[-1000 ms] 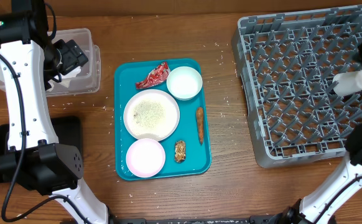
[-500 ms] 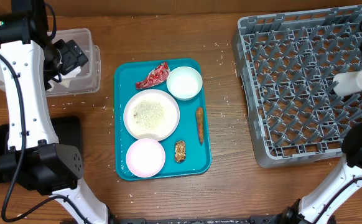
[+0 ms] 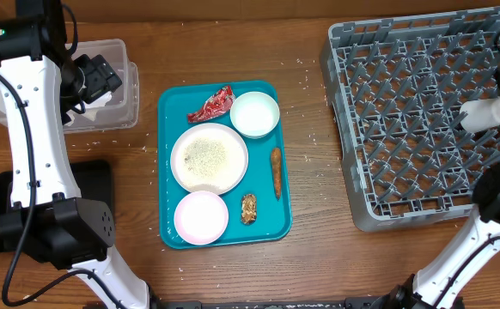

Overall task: Sort waste into correct bins and load items into the dishwasher
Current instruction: 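Lower the cup into the rack and adjust its placement, then open the right gripper and lift away from the cup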

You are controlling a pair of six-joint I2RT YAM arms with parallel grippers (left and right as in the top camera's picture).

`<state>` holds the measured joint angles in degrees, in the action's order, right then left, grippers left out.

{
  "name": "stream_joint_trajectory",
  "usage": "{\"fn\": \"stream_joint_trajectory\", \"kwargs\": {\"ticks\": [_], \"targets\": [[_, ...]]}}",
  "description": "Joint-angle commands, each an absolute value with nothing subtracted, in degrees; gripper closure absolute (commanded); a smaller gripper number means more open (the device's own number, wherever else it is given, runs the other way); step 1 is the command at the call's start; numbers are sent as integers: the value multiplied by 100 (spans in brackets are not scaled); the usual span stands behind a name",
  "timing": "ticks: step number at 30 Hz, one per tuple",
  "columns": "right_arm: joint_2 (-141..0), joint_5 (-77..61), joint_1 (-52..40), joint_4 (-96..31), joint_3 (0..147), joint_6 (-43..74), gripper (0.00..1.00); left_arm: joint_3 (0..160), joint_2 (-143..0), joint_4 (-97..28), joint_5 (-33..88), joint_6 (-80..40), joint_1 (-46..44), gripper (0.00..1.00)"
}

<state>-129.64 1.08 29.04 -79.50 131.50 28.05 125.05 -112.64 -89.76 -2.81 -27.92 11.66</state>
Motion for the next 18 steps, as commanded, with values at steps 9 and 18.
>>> {"fn": "stream_joint_trajectory", "kwargs": {"ticks": [9,18], "targets": [[-12999,954,2904,-7977,13122,2849,94,12529,-11240,-8969,-355,-2681,1162,0],[-13246,915,2864,-8086,13102,2810,94,12529,-11240,-8969,-355,-2681,1162,0]]}}
